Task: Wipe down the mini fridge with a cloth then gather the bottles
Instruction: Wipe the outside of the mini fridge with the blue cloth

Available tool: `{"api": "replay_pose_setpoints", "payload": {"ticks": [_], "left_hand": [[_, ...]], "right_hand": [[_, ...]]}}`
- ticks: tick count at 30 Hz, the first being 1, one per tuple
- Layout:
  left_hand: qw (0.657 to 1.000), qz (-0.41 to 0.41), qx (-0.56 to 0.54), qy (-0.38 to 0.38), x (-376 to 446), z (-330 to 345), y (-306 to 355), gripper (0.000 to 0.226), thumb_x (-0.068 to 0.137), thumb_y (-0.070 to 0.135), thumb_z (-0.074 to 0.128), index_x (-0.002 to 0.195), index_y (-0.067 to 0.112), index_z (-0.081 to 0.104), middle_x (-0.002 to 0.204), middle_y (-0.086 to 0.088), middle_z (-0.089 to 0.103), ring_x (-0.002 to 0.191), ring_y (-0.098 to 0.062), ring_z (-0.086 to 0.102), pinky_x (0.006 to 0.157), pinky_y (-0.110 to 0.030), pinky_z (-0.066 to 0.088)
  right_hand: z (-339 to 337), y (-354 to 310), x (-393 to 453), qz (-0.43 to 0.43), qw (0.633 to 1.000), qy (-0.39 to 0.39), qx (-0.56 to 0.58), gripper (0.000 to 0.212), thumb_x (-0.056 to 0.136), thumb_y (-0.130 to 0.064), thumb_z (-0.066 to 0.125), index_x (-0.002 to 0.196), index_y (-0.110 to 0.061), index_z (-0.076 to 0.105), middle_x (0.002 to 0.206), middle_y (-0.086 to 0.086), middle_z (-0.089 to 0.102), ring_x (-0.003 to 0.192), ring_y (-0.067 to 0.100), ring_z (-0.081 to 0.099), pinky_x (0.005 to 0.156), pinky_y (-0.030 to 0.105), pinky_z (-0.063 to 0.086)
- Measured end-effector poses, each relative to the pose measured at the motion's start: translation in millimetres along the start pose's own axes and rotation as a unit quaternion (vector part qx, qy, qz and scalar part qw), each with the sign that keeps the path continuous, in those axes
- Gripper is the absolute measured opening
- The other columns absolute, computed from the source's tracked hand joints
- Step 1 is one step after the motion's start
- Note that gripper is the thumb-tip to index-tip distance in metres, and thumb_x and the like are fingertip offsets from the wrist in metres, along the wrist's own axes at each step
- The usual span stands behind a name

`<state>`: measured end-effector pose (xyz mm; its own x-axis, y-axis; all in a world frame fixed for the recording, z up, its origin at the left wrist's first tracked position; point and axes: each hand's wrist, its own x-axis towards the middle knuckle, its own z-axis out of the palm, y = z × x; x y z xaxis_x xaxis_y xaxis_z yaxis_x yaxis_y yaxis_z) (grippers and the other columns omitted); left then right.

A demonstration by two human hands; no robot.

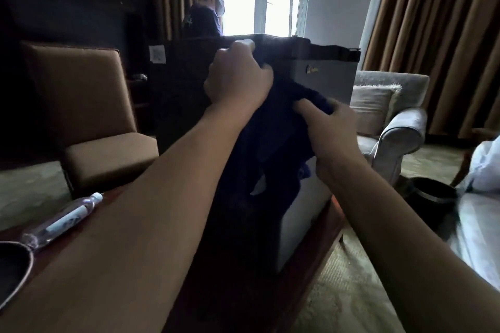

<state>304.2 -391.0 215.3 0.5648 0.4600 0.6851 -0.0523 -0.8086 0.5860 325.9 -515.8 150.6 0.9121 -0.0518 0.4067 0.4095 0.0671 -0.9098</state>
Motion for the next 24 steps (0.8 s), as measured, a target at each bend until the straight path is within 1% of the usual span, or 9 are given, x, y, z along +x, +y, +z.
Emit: {"api": "replay_pose_setpoints", "payload": {"ticks": [4,7,10,11,13,16,19,22,24], "left_hand": [[1.000,-0.007,-0.020,-0.014,-37,20,-29,0.019,0.087,0.034,0.056,0.103,0.026,0.062,0.104,-0.001,0.063,0.095,-0.028,0.061,0.074,-0.038,0.052],[0.997,-0.038,-0.030,-0.057,-81,39,-56,0.039,0.093,0.036,0.055,0.130,0.025,0.054,0.115,-0.003,0.060,0.103,-0.024,0.058,0.078,-0.036,0.047],[0.991,-0.088,-0.025,-0.094,-127,64,-87,0.049,0.095,0.040,0.051,0.140,0.024,0.045,0.128,-0.007,0.059,0.112,-0.028,0.059,0.084,-0.040,0.050],[0.984,-0.122,-0.015,-0.126,-146,75,-102,0.050,0.094,0.041,0.051,0.141,0.024,0.045,0.129,-0.007,0.059,0.113,-0.028,0.059,0.086,-0.040,0.050],[0.953,-0.211,0.012,-0.219,-191,94,-136,0.047,0.092,0.040,0.053,0.137,0.025,0.050,0.129,-0.006,0.060,0.113,-0.028,0.060,0.086,-0.037,0.049],[0.897,-0.324,-0.004,-0.300,-248,113,-177,0.036,0.091,0.036,0.054,0.122,0.022,0.064,0.113,-0.004,0.067,0.098,-0.024,0.065,0.085,-0.034,0.054],[0.898,-0.331,-0.038,-0.289,-253,118,-187,0.033,0.096,0.034,0.052,0.125,0.020,0.059,0.115,0.000,0.064,0.083,-0.012,0.057,0.076,-0.027,0.051],[0.915,-0.300,-0.055,-0.263,-245,113,-182,0.041,0.096,0.033,0.055,0.133,0.017,0.054,0.124,-0.001,0.062,0.097,-0.016,0.062,0.080,-0.026,0.052],[0.919,-0.295,-0.103,-0.240,-231,106,-177,0.040,0.095,0.029,0.058,0.131,0.013,0.056,0.126,-0.005,0.062,0.099,-0.015,0.060,0.081,-0.021,0.046]], "right_hand": [[-5,40,-12,0.007,1.000,-0.001,-0.022,0.028,0.062,-0.031,0.066,0.085,-0.016,0.072,0.081,0.004,0.075,0.080,0.026,0.072,0.077,0.051,0.059],[-14,80,-34,0.023,0.998,0.010,-0.054,0.026,0.064,-0.033,0.067,0.085,-0.018,0.071,0.080,0.002,0.074,0.078,0.022,0.072,0.078,0.047,0.059],[-20,125,-57,0.070,0.994,0.016,-0.086,0.046,0.053,-0.045,0.065,0.089,-0.018,0.071,0.082,0.002,0.074,0.079,0.023,0.071,0.080,0.047,0.058],[-23,142,-66,0.092,0.990,0.015,-0.109,0.045,0.054,-0.044,0.066,0.090,-0.016,0.071,0.082,0.002,0.074,0.080,0.024,0.071,0.080,0.047,0.058],[-36,175,-89,0.144,0.974,0.000,-0.177,0.026,0.068,-0.033,0.073,0.086,-0.016,0.068,0.082,0.004,0.071,0.083,0.027,0.069,0.082,0.044,0.056],[-48,213,-125,0.194,0.943,-0.053,-0.266,0.012,0.078,-0.021,0.073,0.081,-0.019,0.062,0.076,0.002,0.065,0.087,0.029,0.066,0.080,0.037,0.052],[-49,224,-125,0.199,0.934,-0.046,-0.292,0.014,0.078,-0.023,0.072,0.077,-0.021,0.059,0.073,-0.002,0.061,0.088,0.028,0.064,0.075,0.033,0.047],[-46,212,-113,0.190,0.925,-0.061,-0.323,0.014,0.074,-0.026,0.073,0.081,-0.018,0.064,0.078,0.001,0.068,0.085,0.026,0.065,0.075,0.034,0.051],[-44,196,-102,0.171,0.930,-0.059,-0.320,0.020,0.066,-0.031,0.074,0.077,-0.016,0.067,0.074,0.002,0.070,0.080,0.027,0.067,0.076,0.040,0.054]]}}
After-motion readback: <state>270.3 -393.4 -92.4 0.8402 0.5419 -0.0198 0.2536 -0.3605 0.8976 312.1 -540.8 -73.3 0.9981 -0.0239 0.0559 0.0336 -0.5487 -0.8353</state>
